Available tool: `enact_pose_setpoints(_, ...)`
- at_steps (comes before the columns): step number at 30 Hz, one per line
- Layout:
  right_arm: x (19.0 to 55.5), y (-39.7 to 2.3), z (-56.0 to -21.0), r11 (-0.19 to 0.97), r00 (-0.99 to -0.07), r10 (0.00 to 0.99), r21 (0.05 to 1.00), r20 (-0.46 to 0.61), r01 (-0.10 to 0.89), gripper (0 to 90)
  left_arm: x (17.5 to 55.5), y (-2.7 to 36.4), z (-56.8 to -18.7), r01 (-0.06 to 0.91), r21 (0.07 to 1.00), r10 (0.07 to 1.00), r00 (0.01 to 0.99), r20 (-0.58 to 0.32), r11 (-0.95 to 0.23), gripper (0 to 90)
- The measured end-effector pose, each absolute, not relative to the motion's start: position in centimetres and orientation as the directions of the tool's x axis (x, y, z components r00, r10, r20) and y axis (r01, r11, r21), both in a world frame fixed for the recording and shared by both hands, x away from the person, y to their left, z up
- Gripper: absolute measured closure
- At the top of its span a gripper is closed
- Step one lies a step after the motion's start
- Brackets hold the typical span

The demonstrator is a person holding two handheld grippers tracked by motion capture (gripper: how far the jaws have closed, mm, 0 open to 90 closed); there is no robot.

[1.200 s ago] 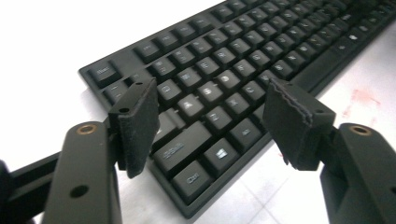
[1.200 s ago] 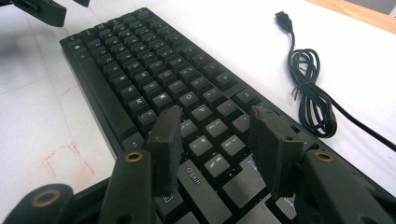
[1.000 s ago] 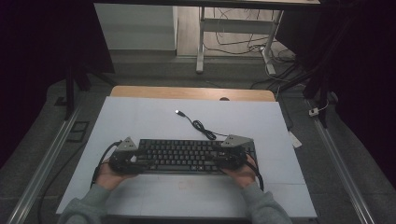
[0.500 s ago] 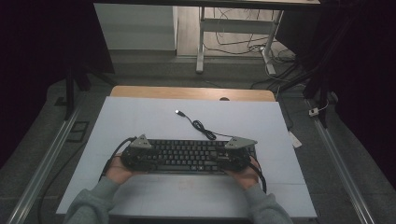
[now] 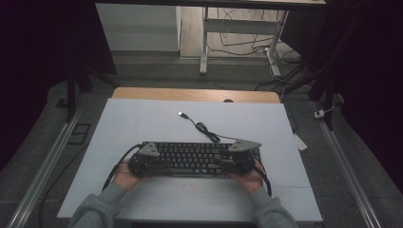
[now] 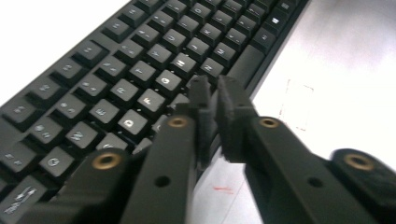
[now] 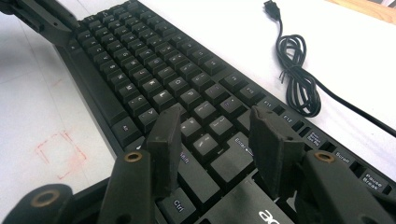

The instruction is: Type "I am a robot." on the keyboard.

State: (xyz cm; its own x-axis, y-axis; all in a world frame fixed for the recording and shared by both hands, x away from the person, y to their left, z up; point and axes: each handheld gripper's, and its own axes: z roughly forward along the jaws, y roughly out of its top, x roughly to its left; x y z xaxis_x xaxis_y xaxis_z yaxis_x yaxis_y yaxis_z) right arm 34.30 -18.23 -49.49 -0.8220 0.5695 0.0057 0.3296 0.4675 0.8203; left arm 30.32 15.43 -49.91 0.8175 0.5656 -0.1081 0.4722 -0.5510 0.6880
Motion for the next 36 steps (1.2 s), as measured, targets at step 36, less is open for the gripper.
enact_pose_setpoints(36,34.4,-18.2,-49.8,0.487,-0.824,0.567,0.805,0.004,0.339,54.1,30.5,14.3,-51.5,0.465,0.640,0.578,0.815,-0.038,-0.612,89.1)
